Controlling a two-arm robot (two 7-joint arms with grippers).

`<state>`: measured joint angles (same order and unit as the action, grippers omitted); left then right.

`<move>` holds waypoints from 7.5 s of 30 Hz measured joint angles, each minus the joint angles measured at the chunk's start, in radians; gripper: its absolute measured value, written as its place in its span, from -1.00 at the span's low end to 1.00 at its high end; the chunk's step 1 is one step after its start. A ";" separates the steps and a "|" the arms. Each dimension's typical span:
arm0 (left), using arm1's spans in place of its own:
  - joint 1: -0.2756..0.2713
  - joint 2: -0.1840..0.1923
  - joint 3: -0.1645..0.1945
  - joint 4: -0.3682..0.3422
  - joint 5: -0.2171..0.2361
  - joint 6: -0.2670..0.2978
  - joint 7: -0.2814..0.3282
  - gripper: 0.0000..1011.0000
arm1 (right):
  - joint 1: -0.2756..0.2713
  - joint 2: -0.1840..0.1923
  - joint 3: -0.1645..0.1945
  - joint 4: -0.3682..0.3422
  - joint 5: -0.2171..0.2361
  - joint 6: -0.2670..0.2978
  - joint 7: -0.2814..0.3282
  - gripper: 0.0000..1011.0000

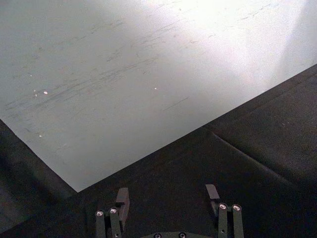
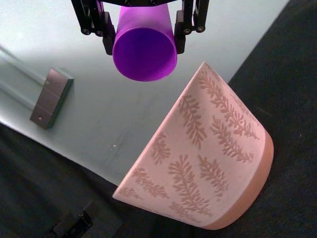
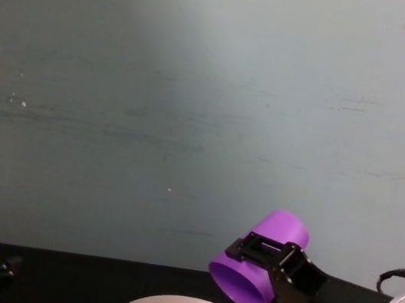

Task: Pick up the cup and pour the mung beans from the cup into the bowl.

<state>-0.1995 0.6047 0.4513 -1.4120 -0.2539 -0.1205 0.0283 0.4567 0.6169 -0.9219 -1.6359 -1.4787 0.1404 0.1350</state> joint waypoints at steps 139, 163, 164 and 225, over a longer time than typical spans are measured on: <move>0.000 0.000 0.000 0.000 0.000 0.000 0.000 0.98 | -0.237 -0.270 0.644 0.346 1.792 -0.279 0.366 0.42; 0.000 0.000 0.000 0.000 0.000 0.000 0.000 0.98 | -0.226 -0.250 0.592 0.372 1.821 -0.280 0.381 0.42; 0.000 0.000 0.000 0.000 0.000 0.000 0.000 0.98 | -0.225 -0.249 0.590 0.373 1.818 -0.280 0.381 0.42; 0.000 0.000 0.000 0.000 0.000 0.000 0.000 0.98 | -0.316 -0.251 0.675 0.209 1.861 -0.414 0.304 0.98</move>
<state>-0.1995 0.6047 0.4514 -1.4120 -0.2539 -0.1205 0.0283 0.1406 0.3655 -0.2468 -1.4269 0.3825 -0.2738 0.4389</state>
